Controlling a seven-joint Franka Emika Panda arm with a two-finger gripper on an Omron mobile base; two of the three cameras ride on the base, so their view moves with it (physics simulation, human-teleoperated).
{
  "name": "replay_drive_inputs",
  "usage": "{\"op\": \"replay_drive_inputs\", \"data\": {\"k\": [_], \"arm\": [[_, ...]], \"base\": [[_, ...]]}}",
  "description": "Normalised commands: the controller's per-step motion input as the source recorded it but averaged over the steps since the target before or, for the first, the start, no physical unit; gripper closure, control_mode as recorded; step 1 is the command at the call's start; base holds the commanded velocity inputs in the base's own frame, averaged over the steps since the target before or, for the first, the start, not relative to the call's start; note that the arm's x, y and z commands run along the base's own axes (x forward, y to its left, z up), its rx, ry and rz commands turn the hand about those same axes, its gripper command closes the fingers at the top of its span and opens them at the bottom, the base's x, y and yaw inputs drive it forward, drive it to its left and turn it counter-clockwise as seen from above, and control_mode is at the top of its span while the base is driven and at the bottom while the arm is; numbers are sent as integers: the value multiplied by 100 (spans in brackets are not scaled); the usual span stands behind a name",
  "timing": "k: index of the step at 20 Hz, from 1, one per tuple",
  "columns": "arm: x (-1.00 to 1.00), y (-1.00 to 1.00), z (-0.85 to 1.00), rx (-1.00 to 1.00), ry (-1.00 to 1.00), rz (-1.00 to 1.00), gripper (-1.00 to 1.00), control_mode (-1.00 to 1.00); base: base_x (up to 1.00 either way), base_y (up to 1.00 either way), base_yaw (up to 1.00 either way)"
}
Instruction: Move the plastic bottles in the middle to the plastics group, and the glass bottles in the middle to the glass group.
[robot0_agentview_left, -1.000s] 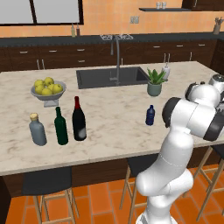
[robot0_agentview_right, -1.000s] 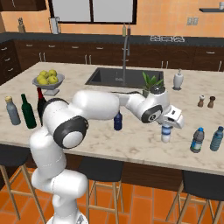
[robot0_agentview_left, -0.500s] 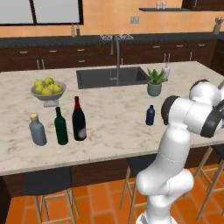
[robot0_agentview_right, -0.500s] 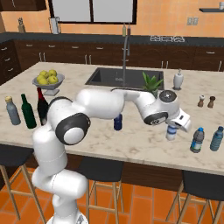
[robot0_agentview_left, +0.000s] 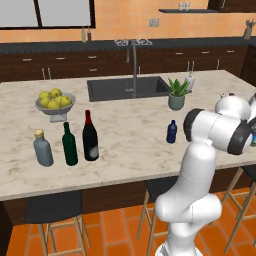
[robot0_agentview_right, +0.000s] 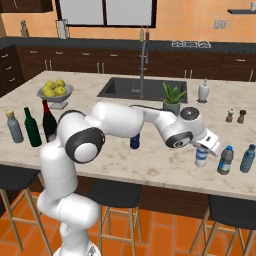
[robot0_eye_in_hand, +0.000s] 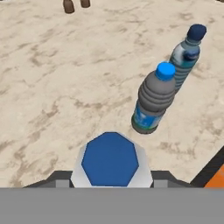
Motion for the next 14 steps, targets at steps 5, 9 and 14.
{"op": "replay_drive_inputs", "data": {"k": [5,9,14], "arm": [[2,-15,-10,3,11,0,100,-100],[4,-23,-39,9,0,0,100,-100],[2,-22,-27,8,-1,0,100,-100]], "base": [[0,0,0],[0,0,0],[0,0,0]]}}
